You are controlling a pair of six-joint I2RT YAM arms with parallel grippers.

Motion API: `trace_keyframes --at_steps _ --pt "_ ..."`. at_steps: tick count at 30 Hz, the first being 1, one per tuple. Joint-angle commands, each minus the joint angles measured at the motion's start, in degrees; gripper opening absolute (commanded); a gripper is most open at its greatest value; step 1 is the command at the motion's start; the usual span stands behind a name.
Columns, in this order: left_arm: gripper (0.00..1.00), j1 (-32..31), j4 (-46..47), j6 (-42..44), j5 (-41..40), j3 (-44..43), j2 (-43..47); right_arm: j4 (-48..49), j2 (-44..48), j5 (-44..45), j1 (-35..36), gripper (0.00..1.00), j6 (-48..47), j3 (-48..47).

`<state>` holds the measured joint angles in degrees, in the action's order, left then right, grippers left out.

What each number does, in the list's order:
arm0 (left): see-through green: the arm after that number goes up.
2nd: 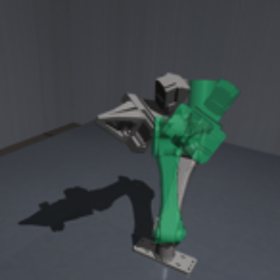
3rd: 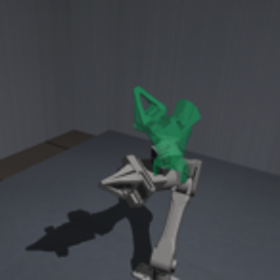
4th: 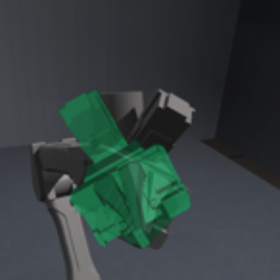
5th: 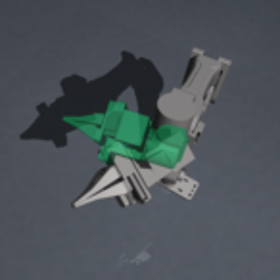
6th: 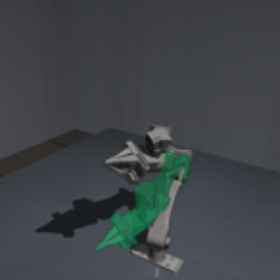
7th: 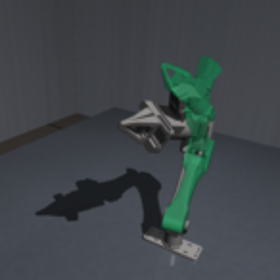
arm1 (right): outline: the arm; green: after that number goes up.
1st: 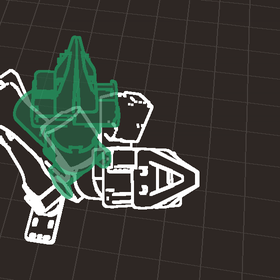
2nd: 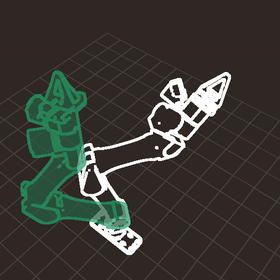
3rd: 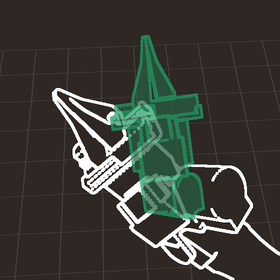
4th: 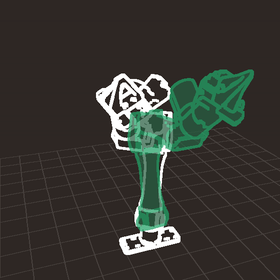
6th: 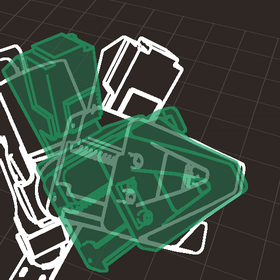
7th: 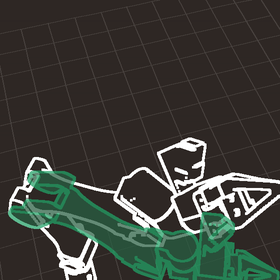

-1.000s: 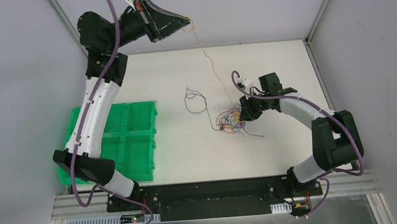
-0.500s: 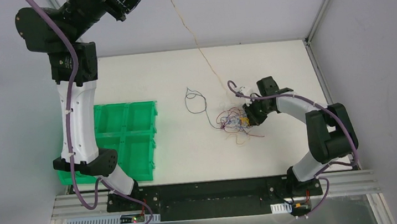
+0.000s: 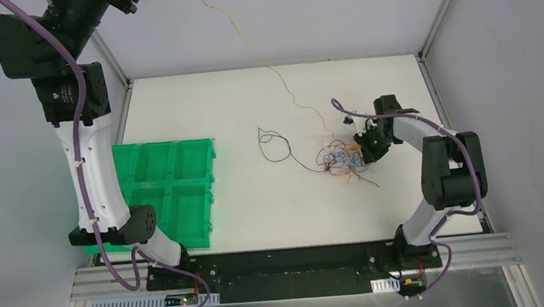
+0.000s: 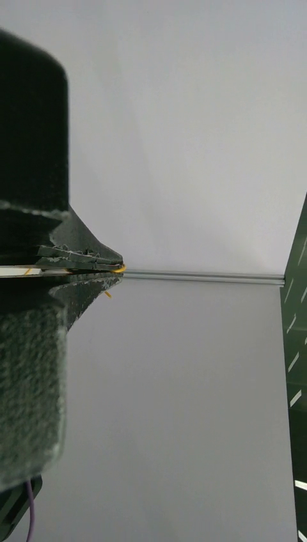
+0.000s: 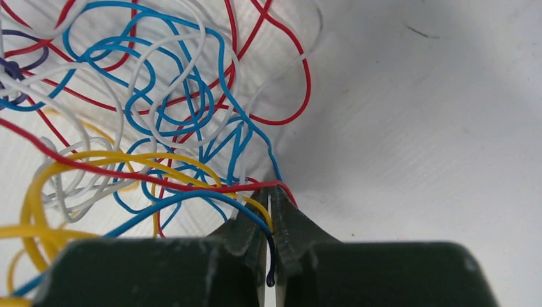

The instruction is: Untangle the cables

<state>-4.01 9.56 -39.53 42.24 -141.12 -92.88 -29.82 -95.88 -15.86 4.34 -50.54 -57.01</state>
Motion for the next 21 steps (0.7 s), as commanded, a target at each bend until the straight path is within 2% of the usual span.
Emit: trace_keyframes --at_steps 1,2,7,13,17,19,20,21 --pt "0.0 0.8 0.8 1.4 -1.2 1.5 4.8 -5.5 -1.8 1.8 -2.4 0.04 -3.5 -0.1" --pt "0.0 1.2 0.9 1.5 -1.4 2.5 5.4 -5.5 -1.7 2.0 -2.7 0.0 -4.0 0.1" --pt "0.0 4.3 0.0 3.8 -5.6 -1.4 5.5 -6.2 -3.2 3.2 -4.7 0.0 -5.6 0.5" --pt "0.0 5.6 -13.5 15.9 -18.1 -5.5 6.3 -8.7 -5.4 2.3 -8.1 0.0 -4.2 -2.3" --pt "0.0 5.6 -17.9 20.5 -19.9 4.7 10.8 -10.8 -4.9 -0.3 -9.3 0.0 -4.0 -3.6" --pt "0.0 6.1 -19.8 22.2 -17.7 8.3 12.2 -12.6 -4.7 -1.6 -9.4 0.0 -4.7 -4.1" --pt "0.0 6.3 -19.8 22.4 -16.2 10.8 13.2 -13.4 -4.5 -2.2 -9.4 0.04 -5.2 -4.2" --pt "0.0 6.3 -19.7 22.7 -15.3 13.2 14.3 -13.9 -4.1 -2.9 -9.4 0.14 -5.6 -4.3"
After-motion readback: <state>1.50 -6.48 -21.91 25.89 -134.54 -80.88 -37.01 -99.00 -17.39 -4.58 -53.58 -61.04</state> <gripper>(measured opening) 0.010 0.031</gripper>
